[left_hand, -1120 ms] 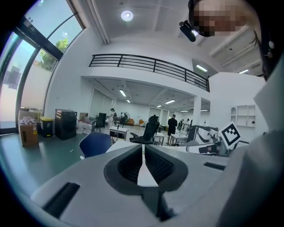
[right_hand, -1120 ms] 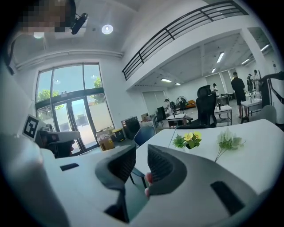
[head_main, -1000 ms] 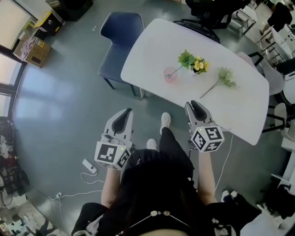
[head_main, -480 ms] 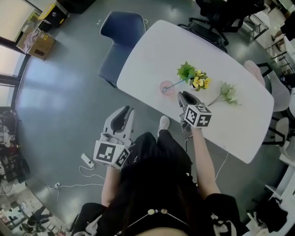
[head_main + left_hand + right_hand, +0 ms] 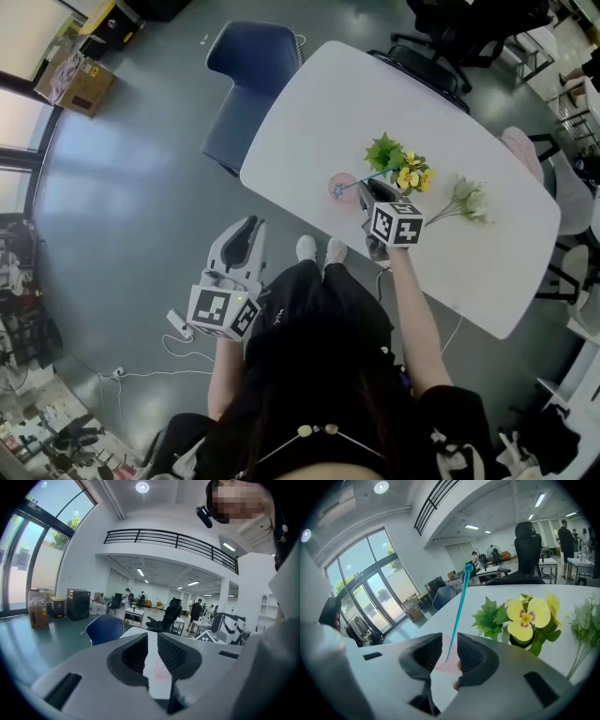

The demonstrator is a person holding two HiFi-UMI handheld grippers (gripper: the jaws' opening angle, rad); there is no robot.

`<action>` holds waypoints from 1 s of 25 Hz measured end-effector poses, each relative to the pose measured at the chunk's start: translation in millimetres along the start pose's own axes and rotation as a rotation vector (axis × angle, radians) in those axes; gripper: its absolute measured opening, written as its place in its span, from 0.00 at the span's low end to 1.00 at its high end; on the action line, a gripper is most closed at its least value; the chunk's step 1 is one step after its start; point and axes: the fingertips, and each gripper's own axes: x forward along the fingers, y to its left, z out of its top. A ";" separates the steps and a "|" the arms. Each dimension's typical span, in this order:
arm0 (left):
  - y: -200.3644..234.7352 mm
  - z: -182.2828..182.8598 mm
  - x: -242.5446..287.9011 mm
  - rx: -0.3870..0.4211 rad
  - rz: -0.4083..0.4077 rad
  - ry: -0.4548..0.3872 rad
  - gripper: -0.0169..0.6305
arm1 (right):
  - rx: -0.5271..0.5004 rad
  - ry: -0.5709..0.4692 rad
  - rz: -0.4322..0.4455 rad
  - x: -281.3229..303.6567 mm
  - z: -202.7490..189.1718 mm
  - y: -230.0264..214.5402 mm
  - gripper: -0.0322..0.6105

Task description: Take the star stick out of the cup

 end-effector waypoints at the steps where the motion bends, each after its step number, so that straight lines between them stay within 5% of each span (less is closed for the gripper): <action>1: 0.9 1.7 3.7 0.002 -0.009 0.004 0.13 | 0.003 -0.001 -0.004 0.8 0.4 0.9 0.21; 14: 8.2 12.7 36.9 0.018 -0.070 0.000 0.13 | -0.037 -0.063 -0.065 -8.2 21.0 -1.9 0.09; 25: 4.9 22.7 57.7 0.027 -0.134 -0.033 0.13 | -0.136 -0.234 -0.033 -82.6 74.7 56.5 0.08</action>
